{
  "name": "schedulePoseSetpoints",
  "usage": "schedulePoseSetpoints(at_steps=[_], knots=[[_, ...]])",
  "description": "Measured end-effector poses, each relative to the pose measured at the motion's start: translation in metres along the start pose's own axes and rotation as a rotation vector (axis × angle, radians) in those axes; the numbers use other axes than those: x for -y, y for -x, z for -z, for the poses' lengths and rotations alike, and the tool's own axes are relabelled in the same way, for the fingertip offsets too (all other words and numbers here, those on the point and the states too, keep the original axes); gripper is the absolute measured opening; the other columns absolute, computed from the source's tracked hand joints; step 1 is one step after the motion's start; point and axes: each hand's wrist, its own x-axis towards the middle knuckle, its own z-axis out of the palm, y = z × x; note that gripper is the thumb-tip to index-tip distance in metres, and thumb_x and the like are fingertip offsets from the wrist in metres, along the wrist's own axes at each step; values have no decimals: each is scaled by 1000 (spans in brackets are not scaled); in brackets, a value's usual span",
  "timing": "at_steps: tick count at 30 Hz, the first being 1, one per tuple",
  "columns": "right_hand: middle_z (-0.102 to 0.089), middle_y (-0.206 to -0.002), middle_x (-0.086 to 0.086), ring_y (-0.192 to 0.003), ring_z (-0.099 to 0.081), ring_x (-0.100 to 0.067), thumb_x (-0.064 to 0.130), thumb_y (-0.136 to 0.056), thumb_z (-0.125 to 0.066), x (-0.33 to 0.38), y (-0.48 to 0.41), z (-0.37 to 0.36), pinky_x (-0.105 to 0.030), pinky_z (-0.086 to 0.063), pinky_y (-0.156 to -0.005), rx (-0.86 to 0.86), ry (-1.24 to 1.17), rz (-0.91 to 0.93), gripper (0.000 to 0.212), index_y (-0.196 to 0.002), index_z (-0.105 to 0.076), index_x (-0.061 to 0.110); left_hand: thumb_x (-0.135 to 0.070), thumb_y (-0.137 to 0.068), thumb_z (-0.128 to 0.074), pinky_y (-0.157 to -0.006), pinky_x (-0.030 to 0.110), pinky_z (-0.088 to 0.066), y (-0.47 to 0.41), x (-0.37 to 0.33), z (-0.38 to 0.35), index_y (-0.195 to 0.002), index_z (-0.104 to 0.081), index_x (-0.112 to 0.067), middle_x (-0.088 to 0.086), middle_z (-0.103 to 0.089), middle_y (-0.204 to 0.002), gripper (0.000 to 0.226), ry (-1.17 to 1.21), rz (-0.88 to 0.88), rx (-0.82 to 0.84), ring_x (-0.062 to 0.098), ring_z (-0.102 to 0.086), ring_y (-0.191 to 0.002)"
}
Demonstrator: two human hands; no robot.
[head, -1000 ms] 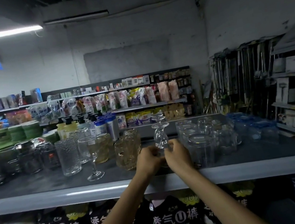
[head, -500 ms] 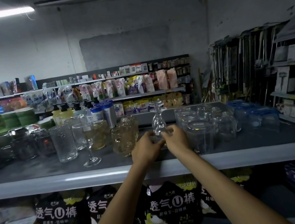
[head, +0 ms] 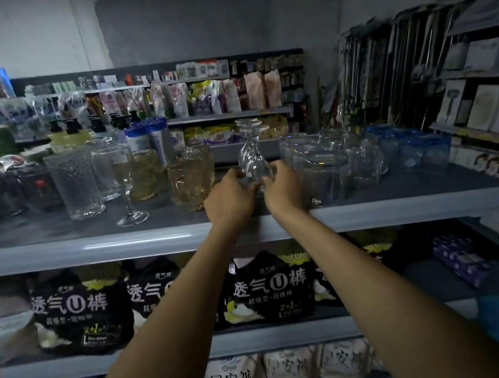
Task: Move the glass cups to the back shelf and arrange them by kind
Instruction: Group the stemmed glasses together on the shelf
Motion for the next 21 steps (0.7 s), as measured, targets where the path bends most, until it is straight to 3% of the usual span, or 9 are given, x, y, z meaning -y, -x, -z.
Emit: schedulePoseSetpoints(at_steps=[8,11,17,21], knots=[[-69,-104,-6,-95,-65,-30,7,-100,-53,-5,-2,5,-37,-51,-78,31,59,24,18,-111,-62,17,-45,-101,-58,-79,38,-43,0,1,-8,-130,-63,-26,4,-73,-119,35,-74,-30,-81,30,-69,-108],[-67,-104,-6,-95,-63,-28,4,-98,-52,-5,-7,7,-34,-46,-77,60,45,19,22,-114,-63,16,-38,-102,-53,-82,39,-46,-1,1,-7,-129,-64,-30,5,-74,-119,30,-79,-39,-69,32,-69,-108],[-72,-108,-8,-102,-66,-32,4,-91,-58,-3,-8,7,-44,-56,-89,136,0,-15,26,-112,-65,18,-25,-102,-50,-85,41,-48,0,-1,-5,-132,-62,-31,6,-74,-118,33,-106,-37,-28,31,-69,-108],[-70,-100,-6,-94,-64,-30,11,-96,-56,-5,-11,5,-33,-46,-73,148,63,-3,13,-103,-63,19,-27,-99,-52,-84,39,-48,1,0,-6,-134,-61,-34,5,-75,-116,37,-139,-60,-18,31,-69,-107]])
